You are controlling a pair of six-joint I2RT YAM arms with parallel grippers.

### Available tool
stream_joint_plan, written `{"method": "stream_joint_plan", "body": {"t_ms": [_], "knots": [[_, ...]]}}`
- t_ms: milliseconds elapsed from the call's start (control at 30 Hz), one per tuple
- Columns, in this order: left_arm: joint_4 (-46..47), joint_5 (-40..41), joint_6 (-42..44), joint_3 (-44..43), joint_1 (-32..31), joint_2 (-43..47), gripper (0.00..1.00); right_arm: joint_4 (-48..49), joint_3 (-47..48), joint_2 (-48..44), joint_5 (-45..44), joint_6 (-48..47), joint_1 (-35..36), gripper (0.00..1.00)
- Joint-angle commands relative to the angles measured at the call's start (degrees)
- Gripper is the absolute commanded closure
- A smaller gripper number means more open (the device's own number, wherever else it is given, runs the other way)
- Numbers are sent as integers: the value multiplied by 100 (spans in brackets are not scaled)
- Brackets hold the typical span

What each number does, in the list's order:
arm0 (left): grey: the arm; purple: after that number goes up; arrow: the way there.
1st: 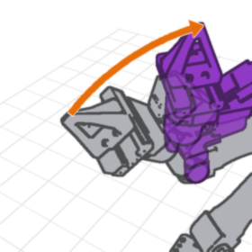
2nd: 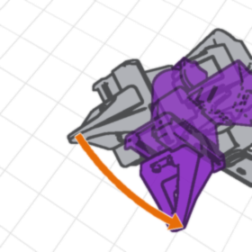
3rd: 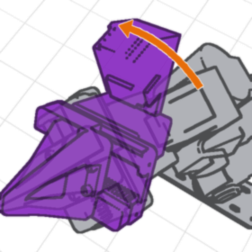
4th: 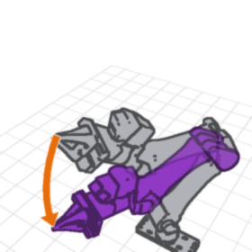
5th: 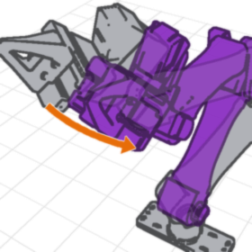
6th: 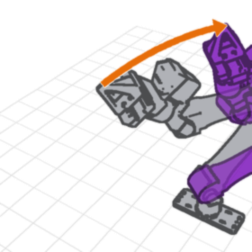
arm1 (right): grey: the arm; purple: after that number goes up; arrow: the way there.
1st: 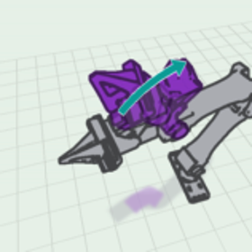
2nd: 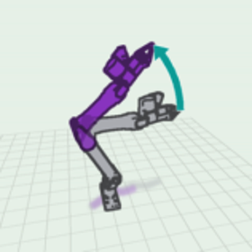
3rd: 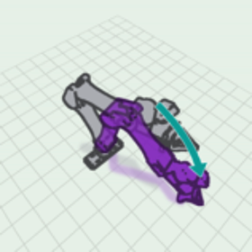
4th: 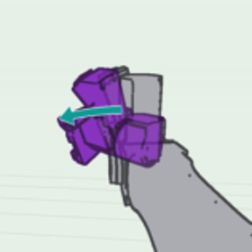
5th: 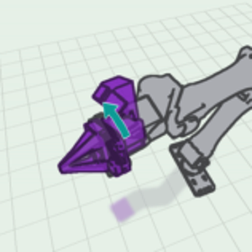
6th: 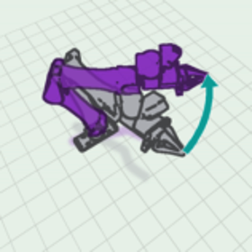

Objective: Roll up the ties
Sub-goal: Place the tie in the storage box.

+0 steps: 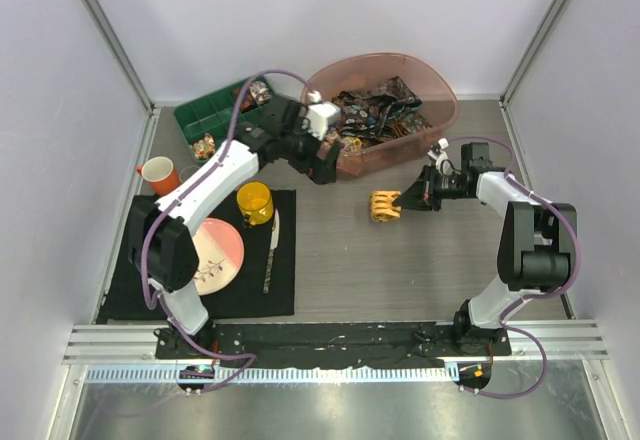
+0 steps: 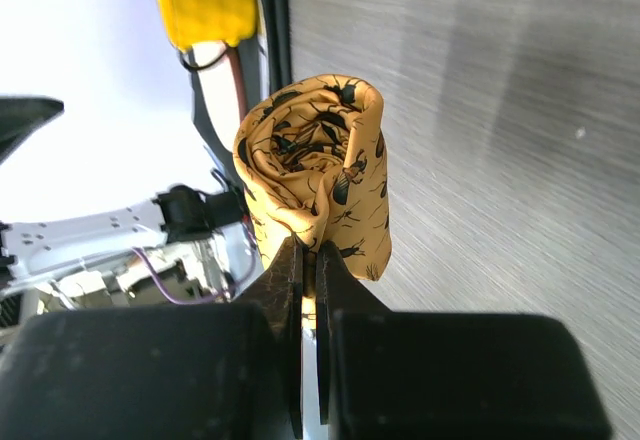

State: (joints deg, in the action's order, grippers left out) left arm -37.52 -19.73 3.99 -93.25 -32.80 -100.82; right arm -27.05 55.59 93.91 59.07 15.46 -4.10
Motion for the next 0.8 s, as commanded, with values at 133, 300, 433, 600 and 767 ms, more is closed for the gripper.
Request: {"method": "stream_joint_plan", "body": {"t_ms": [133, 300, 433, 600, 767], "knots": [[2493, -2341, -3842, 1898, 696, 598, 0, 1034, -101, -408, 456, 1248, 84, 99], [4745, -3326, -6026, 2618, 792, 177, 0, 2034, -321, -566, 623, 2179, 321, 99], [5491, -3433, -6637, 2821, 784, -26, 0, 2589, -452, -619, 641, 2662, 708, 99], [5800, -3441, -6876, 3137, 713, -26, 0, 3530, -620, -725, 553, 3471, 919, 99], [5659, -3433, -6815, 3269, 678, 44, 0, 3943, -629, -725, 518, 3744, 1069, 99]]}}
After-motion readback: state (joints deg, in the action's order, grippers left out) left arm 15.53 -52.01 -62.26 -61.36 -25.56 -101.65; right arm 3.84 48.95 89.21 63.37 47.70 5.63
